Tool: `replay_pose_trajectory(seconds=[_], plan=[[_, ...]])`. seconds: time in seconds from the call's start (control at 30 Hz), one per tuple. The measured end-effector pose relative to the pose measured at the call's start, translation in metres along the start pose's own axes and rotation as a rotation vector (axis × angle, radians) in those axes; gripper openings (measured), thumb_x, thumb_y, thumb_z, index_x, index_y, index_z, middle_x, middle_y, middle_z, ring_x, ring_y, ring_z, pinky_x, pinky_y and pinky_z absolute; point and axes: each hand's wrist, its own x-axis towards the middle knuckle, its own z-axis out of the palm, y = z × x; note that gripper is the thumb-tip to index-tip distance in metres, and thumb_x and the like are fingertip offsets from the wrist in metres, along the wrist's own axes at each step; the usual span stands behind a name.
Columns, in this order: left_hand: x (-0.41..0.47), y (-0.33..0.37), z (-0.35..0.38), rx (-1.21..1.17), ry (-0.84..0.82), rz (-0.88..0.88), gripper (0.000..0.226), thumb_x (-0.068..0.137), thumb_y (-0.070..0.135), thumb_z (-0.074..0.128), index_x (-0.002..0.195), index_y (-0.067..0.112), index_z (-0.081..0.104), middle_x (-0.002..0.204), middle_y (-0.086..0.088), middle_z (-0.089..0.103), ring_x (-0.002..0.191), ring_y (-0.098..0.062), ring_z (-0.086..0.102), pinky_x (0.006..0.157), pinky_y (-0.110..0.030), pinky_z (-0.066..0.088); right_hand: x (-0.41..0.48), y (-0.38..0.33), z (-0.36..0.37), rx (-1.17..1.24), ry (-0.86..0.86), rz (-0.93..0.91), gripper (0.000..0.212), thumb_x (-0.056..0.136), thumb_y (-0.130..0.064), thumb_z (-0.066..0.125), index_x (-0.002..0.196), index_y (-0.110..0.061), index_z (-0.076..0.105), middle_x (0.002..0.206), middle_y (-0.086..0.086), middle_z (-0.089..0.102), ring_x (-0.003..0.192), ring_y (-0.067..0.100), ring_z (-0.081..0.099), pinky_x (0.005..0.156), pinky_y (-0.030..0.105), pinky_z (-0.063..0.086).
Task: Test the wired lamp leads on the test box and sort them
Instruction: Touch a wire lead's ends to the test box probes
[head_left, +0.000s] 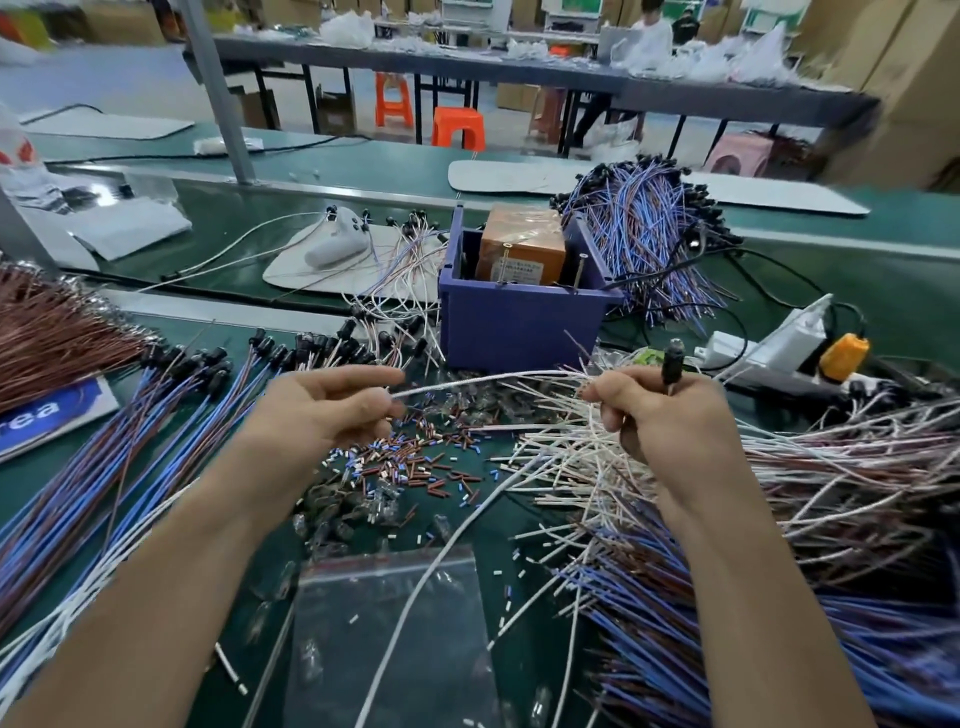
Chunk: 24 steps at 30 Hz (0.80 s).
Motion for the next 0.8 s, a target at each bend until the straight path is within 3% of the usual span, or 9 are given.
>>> replay_pose_trajectory(seconds=[0.1,0.2,0.33,0.47,0.67,0.8], plan=[[0.003,0.003,-0.009,-0.186,0.092,-0.03,0.016,0.071,0.013,0.072,0.081,0.016,0.084,0.082,-0.009,0.079,0.065,-0.011,0.073,0.065,-0.018,0.06,0.001,0.0,-0.001,-0.008,-0.016,0.009,0.017,0.086,-0.007,0.072,0.07,-0.006,0.076,0.058,0.007,0.059,0.05,0.008,0.044,0.051,0.022,0.034],[0.007,0.002,-0.013,-0.241,0.171,-0.045,0.017,0.075,0.013,0.071,0.091,0.013,0.078,0.079,-0.007,0.079,0.063,-0.009,0.074,0.059,-0.018,0.059,0.001,0.003,0.001,-0.052,-0.038,0.001,0.017,0.087,-0.008,0.073,0.07,-0.005,0.076,0.055,0.003,0.059,0.051,0.008,0.049,0.056,0.024,0.036],[0.013,0.002,-0.023,-0.343,0.29,-0.02,0.014,0.098,0.008,0.059,0.097,0.015,0.071,0.076,0.002,0.079,0.063,-0.002,0.073,0.059,-0.016,0.058,0.001,0.005,0.004,-0.045,-0.07,-0.006,0.021,0.088,-0.006,0.073,0.067,-0.008,0.077,0.052,0.002,0.058,0.048,0.007,0.05,0.047,0.013,0.038],[0.019,-0.005,-0.023,-0.445,0.341,-0.001,0.015,0.102,0.011,0.057,0.097,0.014,0.072,0.08,-0.001,0.08,0.069,-0.004,0.075,0.06,-0.018,0.059,0.0,0.005,0.006,-0.025,-0.076,0.018,0.022,0.088,-0.005,0.073,0.066,-0.007,0.076,0.051,0.001,0.057,0.047,0.007,0.048,0.046,0.013,0.037],[0.021,-0.006,-0.028,-0.538,0.373,-0.023,0.047,0.105,0.015,0.053,0.069,0.022,0.084,0.077,0.002,0.079,0.068,-0.002,0.075,0.061,-0.017,0.059,-0.002,0.0,0.004,0.008,-0.079,0.027,0.025,0.086,0.003,0.067,0.061,0.0,0.068,0.048,-0.004,0.049,0.042,0.002,0.041,0.042,0.012,0.033],[0.015,-0.003,-0.029,-0.458,0.433,0.023,0.02,0.1,0.026,0.061,0.097,0.016,0.077,0.076,0.002,0.079,0.065,-0.003,0.073,0.058,-0.018,0.058,0.0,-0.005,-0.013,0.174,-0.031,0.072,0.032,0.089,0.002,0.064,0.059,-0.011,0.069,0.049,-0.004,0.046,0.042,0.004,0.035,0.038,0.013,0.028]])
